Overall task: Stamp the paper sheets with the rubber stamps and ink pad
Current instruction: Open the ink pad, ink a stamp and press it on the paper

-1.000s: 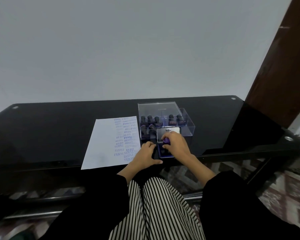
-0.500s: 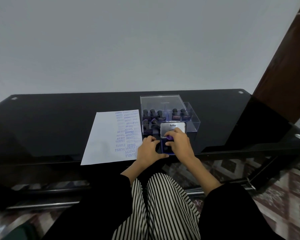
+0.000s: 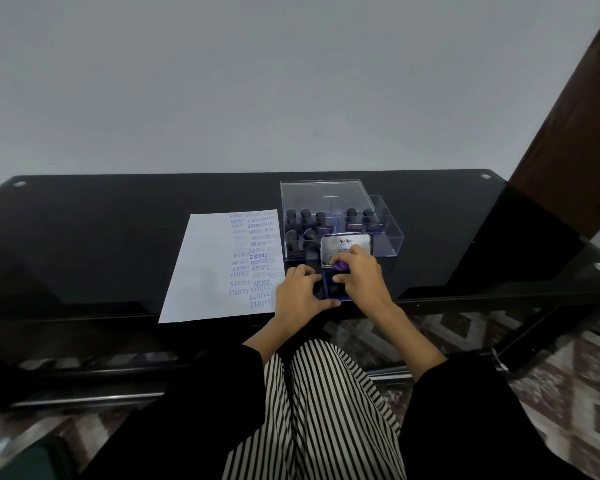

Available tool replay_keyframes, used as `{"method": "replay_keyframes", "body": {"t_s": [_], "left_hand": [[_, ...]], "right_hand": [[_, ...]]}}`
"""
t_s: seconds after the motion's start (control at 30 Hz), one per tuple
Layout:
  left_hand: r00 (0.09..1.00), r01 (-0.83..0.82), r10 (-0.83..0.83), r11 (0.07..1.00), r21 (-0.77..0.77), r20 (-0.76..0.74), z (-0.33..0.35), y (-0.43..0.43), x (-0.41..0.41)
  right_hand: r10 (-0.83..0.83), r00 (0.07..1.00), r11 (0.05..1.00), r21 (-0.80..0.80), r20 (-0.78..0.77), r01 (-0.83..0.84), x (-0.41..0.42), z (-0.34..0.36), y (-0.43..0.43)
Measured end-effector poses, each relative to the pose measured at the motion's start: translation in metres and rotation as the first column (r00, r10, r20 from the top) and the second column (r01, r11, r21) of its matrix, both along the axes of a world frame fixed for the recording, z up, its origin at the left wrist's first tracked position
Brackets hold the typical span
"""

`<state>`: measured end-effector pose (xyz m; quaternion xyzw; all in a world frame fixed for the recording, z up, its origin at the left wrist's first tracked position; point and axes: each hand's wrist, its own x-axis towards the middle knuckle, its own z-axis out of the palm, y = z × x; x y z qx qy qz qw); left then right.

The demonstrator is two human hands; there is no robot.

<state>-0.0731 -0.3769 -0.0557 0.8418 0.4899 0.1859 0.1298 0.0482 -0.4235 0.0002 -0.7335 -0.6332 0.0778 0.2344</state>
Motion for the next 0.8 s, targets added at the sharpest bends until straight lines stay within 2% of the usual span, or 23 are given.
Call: {"method": "replay_keyframes", "body": {"t_s": [0.53,0.8], "left_hand": [[0.996,0.082,-0.083,0.993,0.083,0.015,-0.015,-0.007,-0.004],[0.993,0.096,-0.091,0.994,0.061,-0.081,-0.024,-0.014,-0.002]], "right_hand": [[0.004,1.0,1.0,0.006,-0.004,-0.004,-0.002,0.002,-0.004],[0.025,1.0,0.999,0.034,0.008,-0.025,-0.001,-0.002,-0.013]]}}
